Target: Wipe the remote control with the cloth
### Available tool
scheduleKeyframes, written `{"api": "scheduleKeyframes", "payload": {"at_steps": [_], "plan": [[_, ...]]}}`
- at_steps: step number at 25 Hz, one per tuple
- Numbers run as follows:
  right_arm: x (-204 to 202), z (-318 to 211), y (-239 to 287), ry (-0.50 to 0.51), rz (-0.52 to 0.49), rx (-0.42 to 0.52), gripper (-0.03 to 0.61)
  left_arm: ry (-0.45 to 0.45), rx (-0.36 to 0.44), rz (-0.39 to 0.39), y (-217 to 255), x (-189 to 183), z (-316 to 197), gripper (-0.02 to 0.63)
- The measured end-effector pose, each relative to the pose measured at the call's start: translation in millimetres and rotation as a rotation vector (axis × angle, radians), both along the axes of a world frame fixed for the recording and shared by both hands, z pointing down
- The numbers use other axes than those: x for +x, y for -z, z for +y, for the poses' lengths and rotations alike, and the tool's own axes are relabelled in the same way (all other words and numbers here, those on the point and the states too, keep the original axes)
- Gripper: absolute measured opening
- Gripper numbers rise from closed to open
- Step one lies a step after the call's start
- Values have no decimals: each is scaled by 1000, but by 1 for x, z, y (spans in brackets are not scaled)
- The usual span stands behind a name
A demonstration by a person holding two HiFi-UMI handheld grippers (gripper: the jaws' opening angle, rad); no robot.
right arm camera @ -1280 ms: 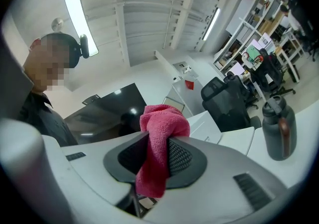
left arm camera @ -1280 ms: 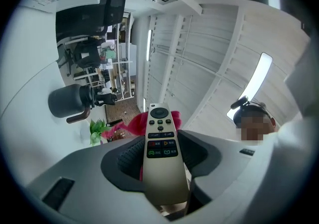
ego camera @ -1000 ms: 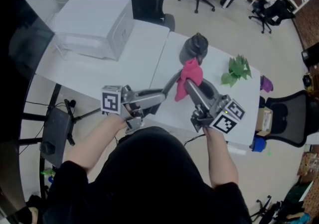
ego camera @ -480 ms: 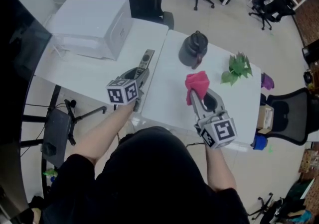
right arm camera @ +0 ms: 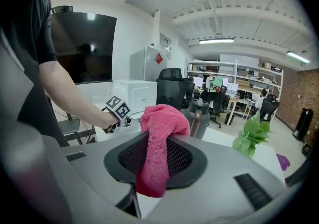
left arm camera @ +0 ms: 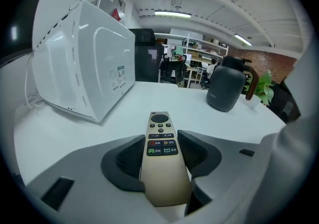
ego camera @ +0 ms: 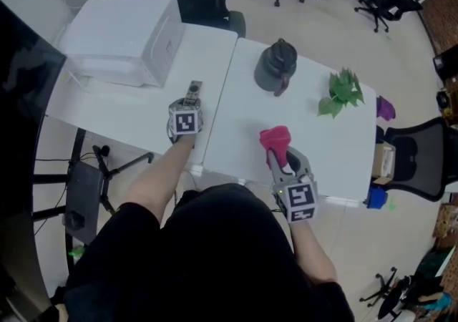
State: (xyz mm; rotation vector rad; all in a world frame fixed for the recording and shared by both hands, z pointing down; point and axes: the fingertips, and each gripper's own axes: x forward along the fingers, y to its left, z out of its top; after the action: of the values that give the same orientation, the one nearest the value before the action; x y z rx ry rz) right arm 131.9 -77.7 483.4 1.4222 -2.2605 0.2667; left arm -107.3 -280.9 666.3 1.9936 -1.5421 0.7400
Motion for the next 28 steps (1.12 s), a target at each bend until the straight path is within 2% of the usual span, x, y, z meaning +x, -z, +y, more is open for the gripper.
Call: {"api": "scheduleKeyframes", "payload": {"at_steps": [5, 9, 13, 16, 22, 25, 28], "plan": [[0, 5, -4, -1, -4, -12, 98, -34, -12, -66, -19, 2, -5, 212], [-5, 6, -2, -2, -3, -19, 98, -51, -70, -73, -36, 2, 1, 213], [-9, 4, -2, 3, -2, -22, 98, -69, -75, -95, -36, 2, 1, 213], [-10, 2, -2, 3, -3, -21, 98, -61, -85, -96, -38, 0, 4, 261], [-11, -13, -13, -22, 2, -62, 98, -63, 25, -69, -2, -12, 18, 268], [-5, -28, -46, -30, 41, -120, 98, -81, 99, -43, 24, -19, 34, 268], [0, -43, -90, -28, 94, -196, 98, -122, 114, -24, 43, -21, 60, 268]]}}
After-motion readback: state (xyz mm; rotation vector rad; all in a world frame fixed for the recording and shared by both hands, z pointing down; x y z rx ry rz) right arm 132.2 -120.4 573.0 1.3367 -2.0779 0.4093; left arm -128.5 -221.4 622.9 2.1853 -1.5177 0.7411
